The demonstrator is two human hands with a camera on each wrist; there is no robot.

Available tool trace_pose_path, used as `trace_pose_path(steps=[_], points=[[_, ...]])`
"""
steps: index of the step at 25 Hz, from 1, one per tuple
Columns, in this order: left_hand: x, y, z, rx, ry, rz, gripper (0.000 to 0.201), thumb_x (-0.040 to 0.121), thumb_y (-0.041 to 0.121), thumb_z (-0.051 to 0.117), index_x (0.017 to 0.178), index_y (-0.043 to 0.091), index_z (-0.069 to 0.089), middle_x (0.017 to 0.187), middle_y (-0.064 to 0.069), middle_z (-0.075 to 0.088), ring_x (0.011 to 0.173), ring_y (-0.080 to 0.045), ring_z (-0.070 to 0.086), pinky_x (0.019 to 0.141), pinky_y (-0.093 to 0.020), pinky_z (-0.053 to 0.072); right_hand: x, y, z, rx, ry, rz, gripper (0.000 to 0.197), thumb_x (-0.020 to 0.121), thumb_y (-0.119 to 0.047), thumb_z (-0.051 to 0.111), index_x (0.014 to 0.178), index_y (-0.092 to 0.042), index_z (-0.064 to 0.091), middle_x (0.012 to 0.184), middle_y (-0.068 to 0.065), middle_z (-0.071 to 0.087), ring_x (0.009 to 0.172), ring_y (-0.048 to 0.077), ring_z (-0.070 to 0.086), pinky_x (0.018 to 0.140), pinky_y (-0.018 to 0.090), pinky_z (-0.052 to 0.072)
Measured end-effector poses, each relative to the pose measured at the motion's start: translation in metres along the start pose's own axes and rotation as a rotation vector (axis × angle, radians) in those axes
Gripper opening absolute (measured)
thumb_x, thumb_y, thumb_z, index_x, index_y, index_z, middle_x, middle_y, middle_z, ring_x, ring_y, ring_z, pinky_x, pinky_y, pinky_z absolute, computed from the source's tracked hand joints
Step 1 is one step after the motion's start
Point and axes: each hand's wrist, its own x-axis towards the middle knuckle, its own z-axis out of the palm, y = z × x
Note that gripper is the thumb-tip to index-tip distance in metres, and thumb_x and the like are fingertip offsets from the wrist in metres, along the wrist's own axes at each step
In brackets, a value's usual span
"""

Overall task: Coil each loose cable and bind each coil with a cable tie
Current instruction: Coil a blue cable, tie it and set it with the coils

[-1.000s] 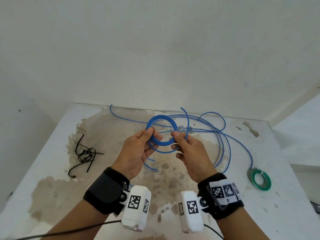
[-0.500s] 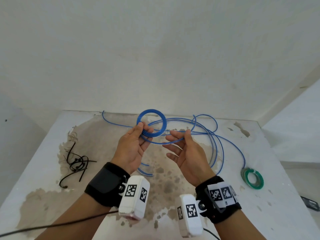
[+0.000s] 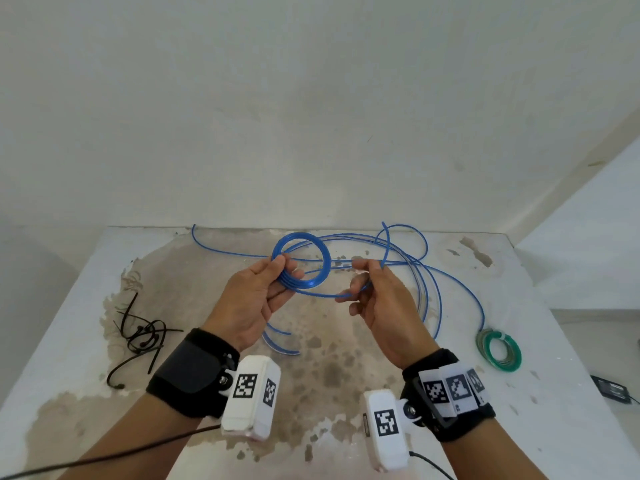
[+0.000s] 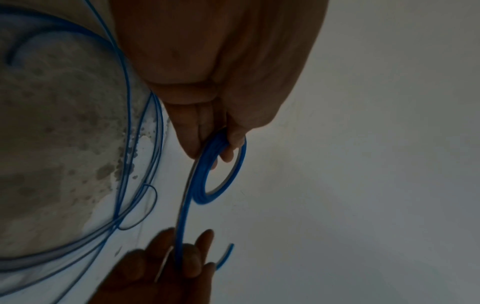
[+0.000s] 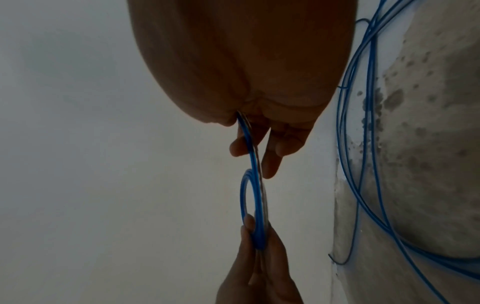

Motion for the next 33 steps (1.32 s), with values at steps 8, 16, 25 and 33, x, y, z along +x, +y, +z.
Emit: trace_pose_path(steps=[8,16,25,33], points=[[-0.002,0.003,-0.014,0.042,-0.119,-0.057,0.019,0.101,0.019,0.052,0.110,0.011,0.067,0.085,0.003,0.071,0.085,-0.012,0.073,0.077,-0.025,0.061,0.019,-0.004,-0.003,-0.155,0.031,-0.038,0.033,0.101,-0.030,0.059,0.133,-0.019,0.062,0.065,-0.011,0.063,0.073,0.020,0.055,0.071,0.033,0.047],[-0.004,0.007,-0.018,0.084,-0.144,-0.050,0.018,0.100,0.020,0.053,0.107,0.011,0.068,0.084,0.002,0.071,0.083,-0.012,0.073,0.078,-0.025,0.061,0.019,-0.002,0.000,-0.105,0.104,-0.087,0.027,0.093,-0.019,0.072,0.119,-0.016,0.070,0.077,0.000,0.070,0.075,0.013,0.067,0.057,0.022,0.046],[-0.006,0.014,-0.017,0.337,-0.286,-0.090,0.022,0.098,0.021,0.058,0.112,0.007,0.069,0.087,0.000,0.072,0.087,-0.015,0.074,0.072,-0.022,0.058,0.012,-0.006,0.005,-0.240,0.095,-0.072,0.016,0.093,-0.031,0.072,0.101,-0.020,0.079,0.088,0.002,0.077,0.078,0.010,0.070,0.065,0.025,0.047],[-0.008,0.020,-0.018,0.538,-0.349,-0.142,0.020,0.098,0.019,0.062,0.110,0.007,0.071,0.089,-0.004,0.073,0.083,-0.014,0.073,0.073,-0.022,0.058,0.006,-0.003,0.004,-0.362,-0.084,0.055,0.023,0.093,-0.041,0.070,0.098,-0.022,0.081,0.093,0.004,0.076,0.083,0.015,0.065,0.075,0.036,0.051]])
